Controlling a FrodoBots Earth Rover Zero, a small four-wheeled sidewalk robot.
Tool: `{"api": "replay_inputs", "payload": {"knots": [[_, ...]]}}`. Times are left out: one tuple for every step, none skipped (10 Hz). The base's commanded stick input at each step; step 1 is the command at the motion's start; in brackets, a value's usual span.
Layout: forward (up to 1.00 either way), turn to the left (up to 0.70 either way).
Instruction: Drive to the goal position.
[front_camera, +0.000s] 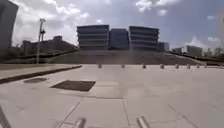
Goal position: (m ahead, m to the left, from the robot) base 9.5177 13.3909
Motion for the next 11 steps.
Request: {"api": "replay_inputs", "payload": {"knots": [[1.00, 0.00], [1.00, 0.00], [1.00, 0.00], [1.00, 0.00], [1.00, 0.00], [1.00, 0.00], [1.00, 0.00], [1.00, 0.00], [1.00, 0.00], [1.00, 0.00], [1.00, 0.00]]}}
